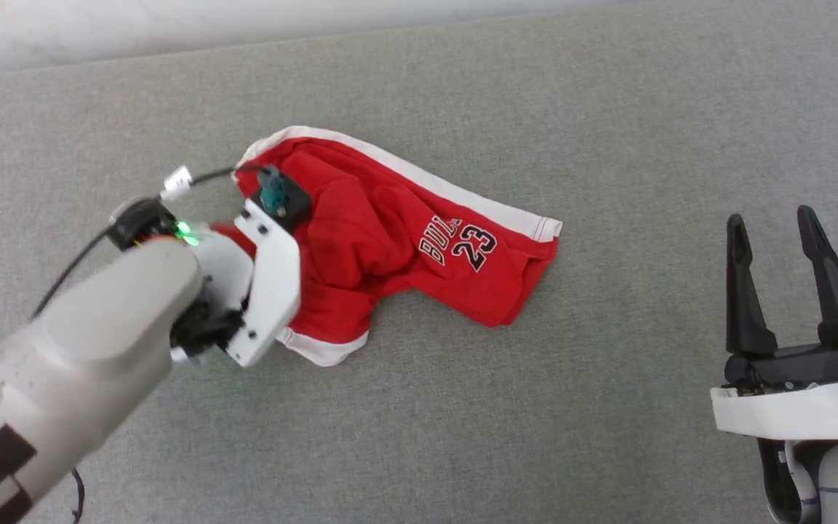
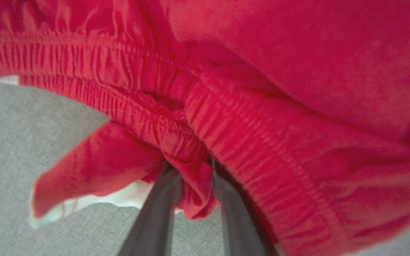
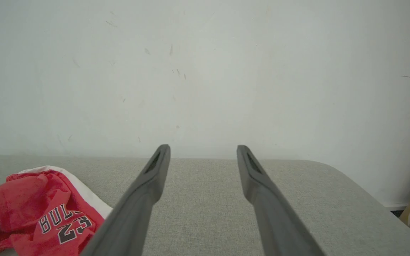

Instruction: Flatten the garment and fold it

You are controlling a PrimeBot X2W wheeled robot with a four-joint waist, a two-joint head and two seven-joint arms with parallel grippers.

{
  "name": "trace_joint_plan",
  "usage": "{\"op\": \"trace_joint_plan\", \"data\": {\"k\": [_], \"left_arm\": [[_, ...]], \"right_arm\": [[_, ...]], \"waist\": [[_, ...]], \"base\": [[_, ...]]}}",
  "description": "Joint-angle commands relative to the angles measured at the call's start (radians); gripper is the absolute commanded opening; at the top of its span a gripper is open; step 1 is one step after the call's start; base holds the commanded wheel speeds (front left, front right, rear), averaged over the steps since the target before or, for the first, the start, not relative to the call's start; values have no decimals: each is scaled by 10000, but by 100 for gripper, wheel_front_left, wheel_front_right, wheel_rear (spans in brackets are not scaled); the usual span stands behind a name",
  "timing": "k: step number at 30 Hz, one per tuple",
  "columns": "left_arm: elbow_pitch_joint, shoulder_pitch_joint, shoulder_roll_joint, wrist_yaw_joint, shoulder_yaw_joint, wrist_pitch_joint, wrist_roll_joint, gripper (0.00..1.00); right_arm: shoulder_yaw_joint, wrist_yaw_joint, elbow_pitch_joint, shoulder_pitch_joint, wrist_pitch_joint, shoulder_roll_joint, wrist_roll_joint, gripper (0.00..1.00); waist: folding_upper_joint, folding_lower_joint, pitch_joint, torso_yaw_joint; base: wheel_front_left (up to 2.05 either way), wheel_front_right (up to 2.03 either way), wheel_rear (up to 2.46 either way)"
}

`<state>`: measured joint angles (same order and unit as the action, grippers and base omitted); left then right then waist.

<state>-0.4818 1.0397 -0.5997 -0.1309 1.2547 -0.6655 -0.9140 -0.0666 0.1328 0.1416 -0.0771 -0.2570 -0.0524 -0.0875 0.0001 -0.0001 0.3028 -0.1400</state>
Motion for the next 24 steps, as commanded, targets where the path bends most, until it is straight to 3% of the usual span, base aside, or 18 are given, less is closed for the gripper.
{"op": "trace_joint_plan", "data": {"k": [1, 6, 12, 17, 18, 19, 24], "left_arm": [[115, -751, 152, 3, 254, 321, -6, 0], [1171, -999, -502, 3, 254, 1893, -384, 0], [2828, -2424, -1496, 65, 255, 2770, -544, 0], [3452, -3946, -1485, 475, 255, 3005, -647, 0], [3392, -4094, -1430, 586, 255, 3078, -512, 67], [3315, -4185, -1371, 704, 255, 3162, -405, 100], [3402, -3773, -1492, 955, -227, 3621, -315, 100]], "right_arm": [[-87, -21, -43, 58, -48, 22, -9, 100], [-282, -21, -105, 385, -48, 22, 86, 100], [-398, -21, -63, 781, -48, 22, 164, 100], [-470, -21, -14, 932, -48, 22, 186, 100], [-435, -21, -18, 956, -48, 22, 208, 100], [-419, -21, -22, 970, -48, 22, 229, 100], [-441, -21, -9, 1013, -48, 22, 324, 100]], "waist": [[-1, 1, -170, 69], [-1, 1, -730, 288], [-1, 1, -1218, 591], [-1, 1, -1324, 863], [-1, 1, -1341, 905], [-1, 1, -1353, 954], [-1, 1, -1452, 1193]], "base": [[0, 0, 0], [0, 0, 0], [0, 0, 0], [0, 0, 0], [0, 0, 0], [0, 0, 0], [0, 0, 0]]}}
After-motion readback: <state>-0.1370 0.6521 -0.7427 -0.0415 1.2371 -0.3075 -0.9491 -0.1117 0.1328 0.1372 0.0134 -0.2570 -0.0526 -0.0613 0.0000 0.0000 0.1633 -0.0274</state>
